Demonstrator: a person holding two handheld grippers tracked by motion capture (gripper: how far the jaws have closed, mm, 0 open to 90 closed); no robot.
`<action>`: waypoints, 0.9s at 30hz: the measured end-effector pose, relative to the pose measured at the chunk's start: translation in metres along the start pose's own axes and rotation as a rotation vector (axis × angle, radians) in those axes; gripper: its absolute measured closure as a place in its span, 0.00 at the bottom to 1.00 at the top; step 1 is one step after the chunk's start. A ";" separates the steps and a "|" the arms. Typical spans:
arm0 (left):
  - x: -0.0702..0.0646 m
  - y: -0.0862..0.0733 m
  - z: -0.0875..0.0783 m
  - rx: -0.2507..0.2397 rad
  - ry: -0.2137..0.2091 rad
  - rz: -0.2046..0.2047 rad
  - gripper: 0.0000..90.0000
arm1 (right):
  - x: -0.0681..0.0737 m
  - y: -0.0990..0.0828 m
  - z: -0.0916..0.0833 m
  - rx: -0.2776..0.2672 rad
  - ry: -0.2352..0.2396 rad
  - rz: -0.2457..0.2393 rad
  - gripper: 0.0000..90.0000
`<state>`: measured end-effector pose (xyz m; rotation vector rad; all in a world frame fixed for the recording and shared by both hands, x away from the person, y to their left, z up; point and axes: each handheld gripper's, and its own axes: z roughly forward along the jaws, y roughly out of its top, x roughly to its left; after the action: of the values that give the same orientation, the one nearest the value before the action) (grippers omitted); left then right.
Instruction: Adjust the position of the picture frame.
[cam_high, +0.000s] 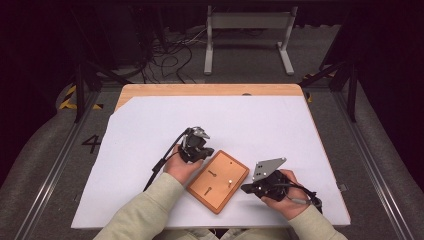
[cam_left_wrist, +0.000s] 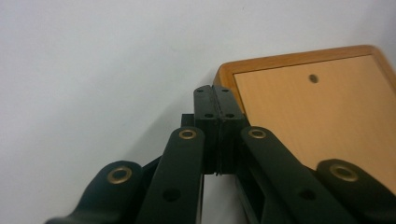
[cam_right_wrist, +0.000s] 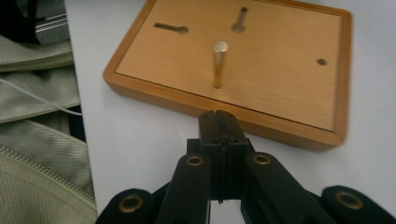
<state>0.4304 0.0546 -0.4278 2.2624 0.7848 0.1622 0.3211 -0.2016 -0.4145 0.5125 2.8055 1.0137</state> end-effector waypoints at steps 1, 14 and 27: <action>-0.001 -0.001 -0.005 -0.010 0.002 0.007 1.00 | 0.003 0.002 0.004 0.006 0.014 -0.011 1.00; -0.001 -0.020 -0.048 -0.097 0.006 -0.005 0.94 | 0.027 0.016 0.040 0.118 0.110 -0.120 1.00; 0.021 -0.046 -0.074 -0.136 0.066 -0.063 0.92 | 0.028 0.038 0.066 0.116 0.050 -0.105 1.00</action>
<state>0.4008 0.1365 -0.4072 2.1114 0.8525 0.2547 0.3201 -0.1250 -0.4412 0.3519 2.9132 0.8602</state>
